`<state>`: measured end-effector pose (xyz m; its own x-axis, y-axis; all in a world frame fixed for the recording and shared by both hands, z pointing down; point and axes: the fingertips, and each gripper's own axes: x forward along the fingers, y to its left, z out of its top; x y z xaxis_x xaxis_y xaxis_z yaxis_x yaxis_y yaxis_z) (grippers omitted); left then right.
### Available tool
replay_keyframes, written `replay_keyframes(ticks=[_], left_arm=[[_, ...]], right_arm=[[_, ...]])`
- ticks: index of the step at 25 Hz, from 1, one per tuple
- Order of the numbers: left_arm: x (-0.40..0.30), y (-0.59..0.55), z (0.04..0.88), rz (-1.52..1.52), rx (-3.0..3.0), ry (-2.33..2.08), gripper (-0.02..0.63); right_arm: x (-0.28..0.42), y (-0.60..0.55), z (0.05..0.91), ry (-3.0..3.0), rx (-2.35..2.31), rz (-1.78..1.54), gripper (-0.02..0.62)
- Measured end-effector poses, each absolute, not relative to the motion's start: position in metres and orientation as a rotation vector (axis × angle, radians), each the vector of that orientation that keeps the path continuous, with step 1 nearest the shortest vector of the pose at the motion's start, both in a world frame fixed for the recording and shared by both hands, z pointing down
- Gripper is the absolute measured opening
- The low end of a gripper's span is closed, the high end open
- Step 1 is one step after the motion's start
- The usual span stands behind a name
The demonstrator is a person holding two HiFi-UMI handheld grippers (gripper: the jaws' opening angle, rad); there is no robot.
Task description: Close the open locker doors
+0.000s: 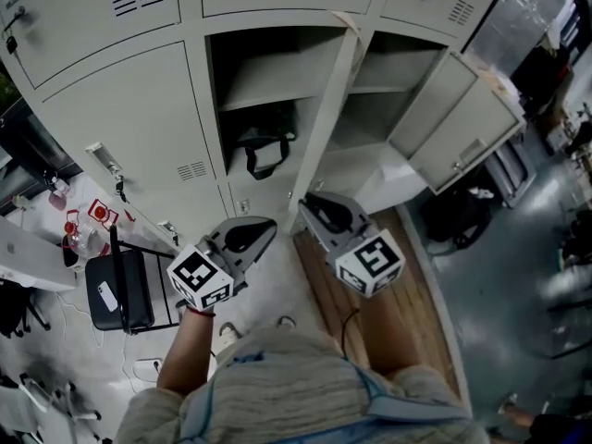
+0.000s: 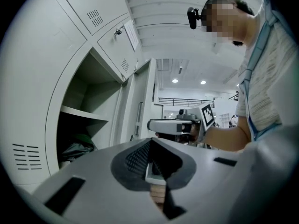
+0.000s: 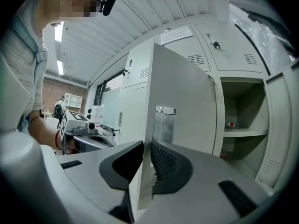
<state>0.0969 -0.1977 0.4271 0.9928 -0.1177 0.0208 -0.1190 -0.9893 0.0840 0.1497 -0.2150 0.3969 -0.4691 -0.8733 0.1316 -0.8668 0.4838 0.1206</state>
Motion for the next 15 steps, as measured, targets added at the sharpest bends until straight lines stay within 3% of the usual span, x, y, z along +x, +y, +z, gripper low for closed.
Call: replay_keyframes(ticks=[15], left_arm=[[0.036,-0.236,0.427,0.034,3.046,-0.297,0.003]], right_arm=[[0.085,-0.305,0.399,-2.526,1.574,-0.103,0.060]])
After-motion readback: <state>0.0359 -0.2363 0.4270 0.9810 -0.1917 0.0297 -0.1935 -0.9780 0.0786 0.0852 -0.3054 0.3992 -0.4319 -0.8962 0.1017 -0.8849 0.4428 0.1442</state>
